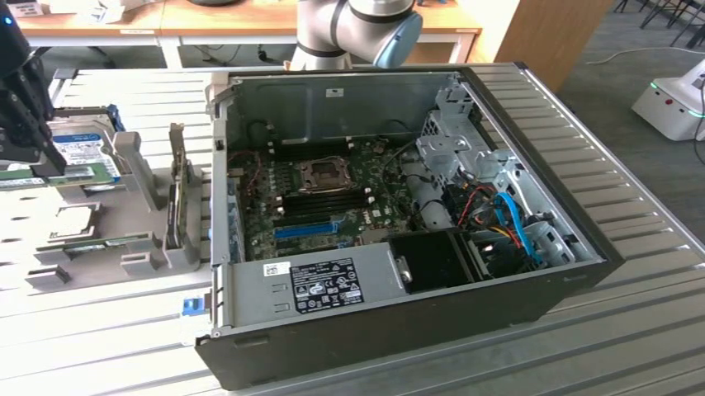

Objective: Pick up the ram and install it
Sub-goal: 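Pick up the ram and move it above insertion slot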

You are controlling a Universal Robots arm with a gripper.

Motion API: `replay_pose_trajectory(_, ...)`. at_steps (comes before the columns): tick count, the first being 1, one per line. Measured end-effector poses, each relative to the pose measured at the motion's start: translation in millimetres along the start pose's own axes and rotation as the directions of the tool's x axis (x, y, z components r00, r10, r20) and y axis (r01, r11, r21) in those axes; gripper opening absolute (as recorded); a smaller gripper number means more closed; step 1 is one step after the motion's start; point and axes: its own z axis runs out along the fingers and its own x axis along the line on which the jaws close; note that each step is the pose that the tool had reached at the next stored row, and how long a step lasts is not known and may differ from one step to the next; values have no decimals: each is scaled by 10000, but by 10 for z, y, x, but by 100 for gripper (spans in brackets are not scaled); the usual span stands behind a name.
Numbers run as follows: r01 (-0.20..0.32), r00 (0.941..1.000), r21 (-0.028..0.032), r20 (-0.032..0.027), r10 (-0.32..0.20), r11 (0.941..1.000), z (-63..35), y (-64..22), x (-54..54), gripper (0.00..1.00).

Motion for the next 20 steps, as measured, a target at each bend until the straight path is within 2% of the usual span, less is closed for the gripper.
replay_pose_trajectory(13, 1, 10000, 1, 0, -1, 10000, -13, -300, -1, 12)
replay_pose_trajectory(20, -1, 10000, 1, 0, 1, 10000, -16, -310, -2, 12)
